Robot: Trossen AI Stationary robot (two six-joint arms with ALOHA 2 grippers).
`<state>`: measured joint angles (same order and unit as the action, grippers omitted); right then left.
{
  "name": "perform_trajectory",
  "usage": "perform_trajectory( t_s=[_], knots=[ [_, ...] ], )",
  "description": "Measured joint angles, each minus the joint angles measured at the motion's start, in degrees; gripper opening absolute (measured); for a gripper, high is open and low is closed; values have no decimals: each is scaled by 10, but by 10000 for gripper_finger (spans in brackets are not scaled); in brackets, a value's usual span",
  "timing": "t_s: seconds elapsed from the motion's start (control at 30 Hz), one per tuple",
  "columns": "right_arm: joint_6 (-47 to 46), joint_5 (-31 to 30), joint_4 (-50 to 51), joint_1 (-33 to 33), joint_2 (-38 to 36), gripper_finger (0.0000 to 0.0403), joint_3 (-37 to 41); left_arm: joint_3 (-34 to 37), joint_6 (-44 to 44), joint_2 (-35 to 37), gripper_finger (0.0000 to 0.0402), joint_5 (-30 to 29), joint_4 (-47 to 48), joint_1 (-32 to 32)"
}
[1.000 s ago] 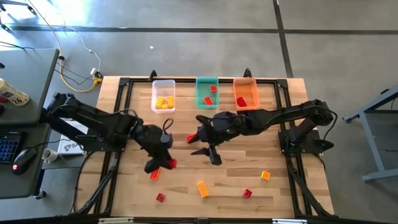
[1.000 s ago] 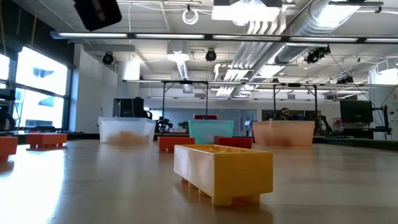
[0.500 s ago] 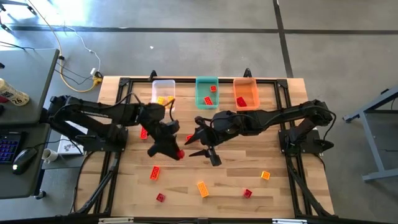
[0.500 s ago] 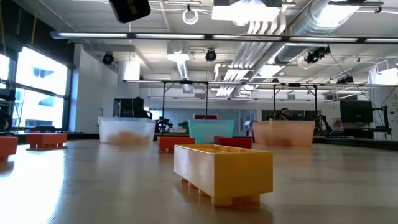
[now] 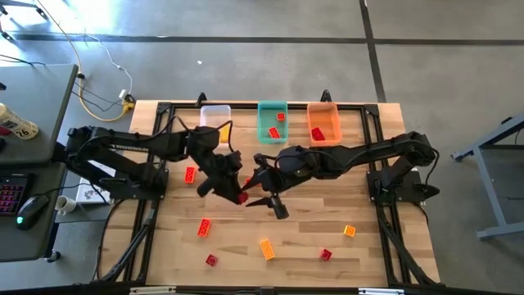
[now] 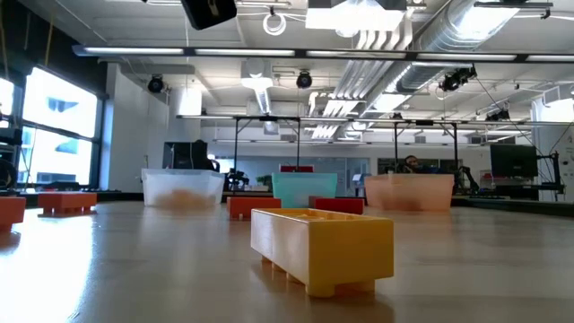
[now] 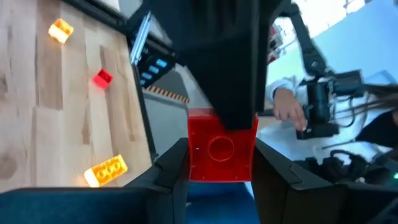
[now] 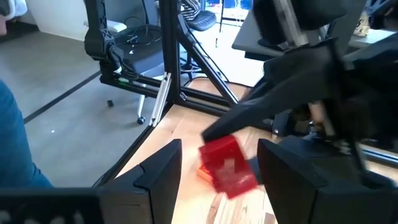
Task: Sort & place blocks by color
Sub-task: Put the bottom left red game piece into the orange bin
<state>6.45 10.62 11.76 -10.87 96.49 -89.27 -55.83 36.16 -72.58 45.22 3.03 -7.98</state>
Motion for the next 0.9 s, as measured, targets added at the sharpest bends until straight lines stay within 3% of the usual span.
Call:
perform_trajectory(
  t_s=[0.5,0.9],
  knots=[
    [-5,-11,-2,0,0,189,0,0,65,-2,106,4,-48,-10],
    [4,2,0,-1,8,82,0,2,126,-33,115,43,-89,-11]
  ],
)
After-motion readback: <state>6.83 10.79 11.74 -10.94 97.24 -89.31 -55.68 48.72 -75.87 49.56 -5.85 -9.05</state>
